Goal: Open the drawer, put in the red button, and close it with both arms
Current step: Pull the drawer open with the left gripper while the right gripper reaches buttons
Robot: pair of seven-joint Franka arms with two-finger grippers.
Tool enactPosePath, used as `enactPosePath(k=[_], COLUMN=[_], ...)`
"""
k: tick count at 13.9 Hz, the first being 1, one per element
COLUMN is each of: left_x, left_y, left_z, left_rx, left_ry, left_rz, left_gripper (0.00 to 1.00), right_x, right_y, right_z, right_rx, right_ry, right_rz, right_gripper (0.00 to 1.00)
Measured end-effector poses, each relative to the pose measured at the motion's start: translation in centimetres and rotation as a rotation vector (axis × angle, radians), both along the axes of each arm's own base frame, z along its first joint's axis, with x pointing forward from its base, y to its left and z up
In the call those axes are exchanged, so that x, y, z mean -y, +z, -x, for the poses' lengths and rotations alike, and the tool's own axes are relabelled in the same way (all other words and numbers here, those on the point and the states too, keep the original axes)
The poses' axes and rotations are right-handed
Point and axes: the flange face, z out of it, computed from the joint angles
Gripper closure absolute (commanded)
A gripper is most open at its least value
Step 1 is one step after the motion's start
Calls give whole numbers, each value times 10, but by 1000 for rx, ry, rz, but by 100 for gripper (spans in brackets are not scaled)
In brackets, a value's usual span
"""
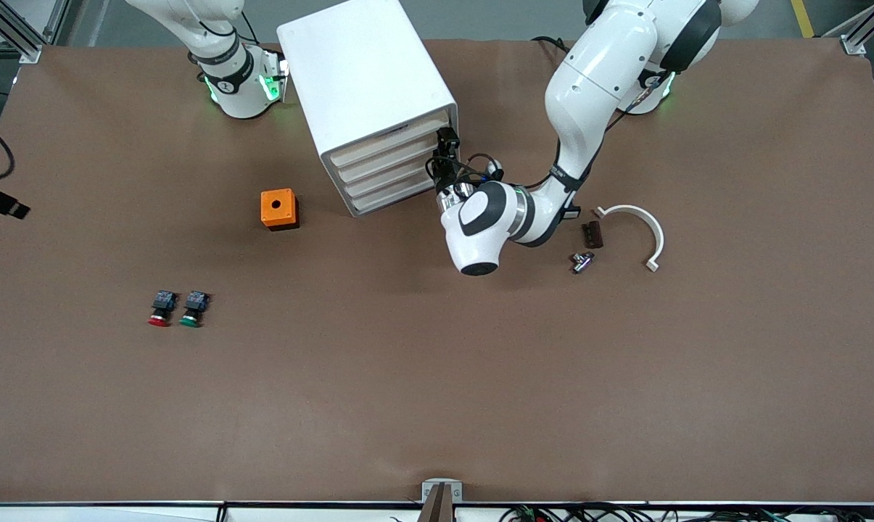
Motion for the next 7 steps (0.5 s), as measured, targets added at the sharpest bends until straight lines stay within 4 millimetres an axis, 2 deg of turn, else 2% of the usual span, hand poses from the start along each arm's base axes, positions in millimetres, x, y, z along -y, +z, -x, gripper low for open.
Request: enactPosePath(k=[3,7], left_x=[2,0], left_y=[-5,-6], left_z=[2,-6], left_rx=[13,33], left_ry=[9,33], left_rz=[-8,-9], left_gripper=[79,80], right_x=[-10,-13], right_y=[-69,-131], right_z=[-17,-12], right_rx=[46,48], right_ry=[29,204], right_rz=[-1,-2], right_gripper=[0,0])
